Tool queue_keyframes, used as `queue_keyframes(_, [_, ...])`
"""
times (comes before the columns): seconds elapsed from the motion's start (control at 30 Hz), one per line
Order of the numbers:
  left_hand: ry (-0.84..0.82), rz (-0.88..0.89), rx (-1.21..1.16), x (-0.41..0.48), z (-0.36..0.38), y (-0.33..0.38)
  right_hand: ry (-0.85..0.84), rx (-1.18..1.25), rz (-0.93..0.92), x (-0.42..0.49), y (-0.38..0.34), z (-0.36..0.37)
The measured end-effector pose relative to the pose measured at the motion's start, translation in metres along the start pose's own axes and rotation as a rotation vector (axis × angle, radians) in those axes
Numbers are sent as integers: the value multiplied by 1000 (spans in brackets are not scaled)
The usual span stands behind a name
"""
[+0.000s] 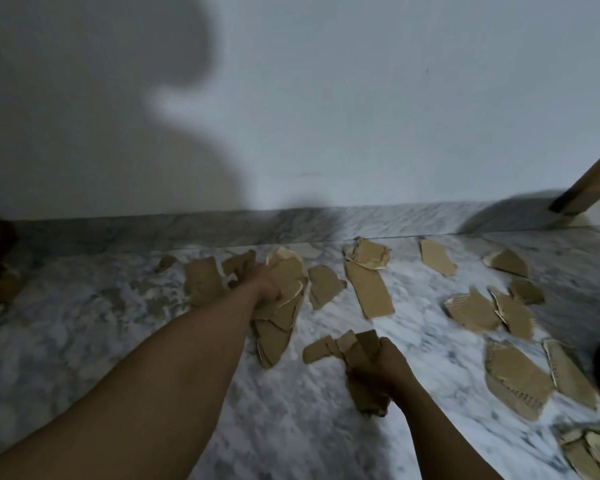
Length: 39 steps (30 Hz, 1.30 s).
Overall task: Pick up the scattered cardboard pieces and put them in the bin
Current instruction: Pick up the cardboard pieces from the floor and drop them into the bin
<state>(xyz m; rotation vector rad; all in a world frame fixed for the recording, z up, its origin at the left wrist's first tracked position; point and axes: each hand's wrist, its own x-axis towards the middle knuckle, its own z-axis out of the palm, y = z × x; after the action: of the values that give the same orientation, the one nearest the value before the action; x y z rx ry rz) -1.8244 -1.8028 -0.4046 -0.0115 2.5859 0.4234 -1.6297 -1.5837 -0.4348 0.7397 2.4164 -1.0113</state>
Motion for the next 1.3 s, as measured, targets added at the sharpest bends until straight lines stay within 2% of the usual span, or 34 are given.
queue_keyframes(0.1, [-32, 12, 85, 5, 2, 0, 12, 34, -11, 2, 4, 1])
queue_keyframes(0.23, [-14, -11, 50, 13, 9, -5, -9, 109, -25, 2, 10, 0])
queue_keyframes(0.3, [9, -23, 34, 10, 13, -4, 5, 289, -15, -2, 11, -5])
queue_keyframes(0.37, [45, 29, 43, 1, 16, -1, -22, 575, 28, -7, 13, -13])
queue_keyframes(0.43, [74, 95, 35, -6, 17, 2, -113, 756, 56, -13, 16, -24])
queue_keyframes(0.47, [79, 126, 6, -9, 16, 3, -170, 763, 42, -17, 14, -29])
queue_keyframes(0.53, [42, 208, -111, -12, 13, 2, -235, 672, -2, -26, 1, -35])
queue_keyframes(0.6, [27, 223, -250, -16, 4, -2, -233, 510, -88, -25, -15, -32])
queue_keyframes(0.63, [40, 197, -309, -17, -3, -6, -227, 381, -140, -22, -26, -28])
queue_keyframes(0.73, [135, 68, -423, -16, -24, -29, -190, -217, -248, 4, -51, 3])
queue_keyframes(0.8, [195, -39, -534, -15, -35, -49, -162, -468, -276, 12, -60, 23])
queue_keyframes(0.93, [301, -227, -719, -14, -44, -89, -126, -402, -284, 9, -65, 38])
queue_keyframes(1.03, [238, -330, -740, -15, -38, -101, -191, -368, -284, 8, -62, 36])
queue_keyframes(1.17, [188, -376, -550, -14, -30, -100, -225, -437, -319, 15, -59, 37])
queue_keyframes(1.3, [158, -472, -324, -5, -31, -99, -140, -306, -314, 22, -91, 32])
